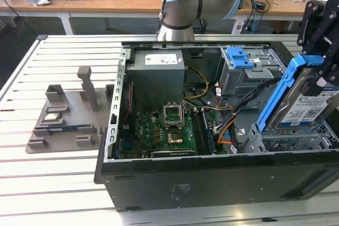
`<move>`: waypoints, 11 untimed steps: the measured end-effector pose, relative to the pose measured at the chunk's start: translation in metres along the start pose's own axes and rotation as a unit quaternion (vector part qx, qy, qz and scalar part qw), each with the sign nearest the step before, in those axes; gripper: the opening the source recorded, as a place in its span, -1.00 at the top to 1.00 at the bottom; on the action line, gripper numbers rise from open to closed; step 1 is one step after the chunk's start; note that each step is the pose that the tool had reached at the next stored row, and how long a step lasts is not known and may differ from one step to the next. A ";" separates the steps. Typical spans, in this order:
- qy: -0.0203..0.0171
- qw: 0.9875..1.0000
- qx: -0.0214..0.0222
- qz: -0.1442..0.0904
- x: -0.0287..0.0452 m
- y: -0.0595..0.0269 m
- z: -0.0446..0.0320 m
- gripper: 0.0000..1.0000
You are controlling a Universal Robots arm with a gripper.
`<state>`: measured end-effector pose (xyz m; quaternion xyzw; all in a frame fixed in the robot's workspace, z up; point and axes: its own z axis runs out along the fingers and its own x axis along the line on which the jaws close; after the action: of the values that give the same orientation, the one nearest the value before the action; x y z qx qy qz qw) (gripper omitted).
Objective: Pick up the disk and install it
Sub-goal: 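Insert the disk into the insertion slot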
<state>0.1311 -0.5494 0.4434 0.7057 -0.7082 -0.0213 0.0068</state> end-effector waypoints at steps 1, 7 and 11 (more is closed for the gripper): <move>0.000 1.000 0.000 0.001 -0.0003 -0.0001 0.0003 0.26; 0.001 1.000 0.000 0.006 -0.0035 -0.0029 0.0042 0.26; 0.001 1.000 0.000 0.006 -0.0036 -0.0038 0.0156 0.26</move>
<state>0.1343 -0.5455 0.4277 0.7011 -0.7127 -0.0206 0.0079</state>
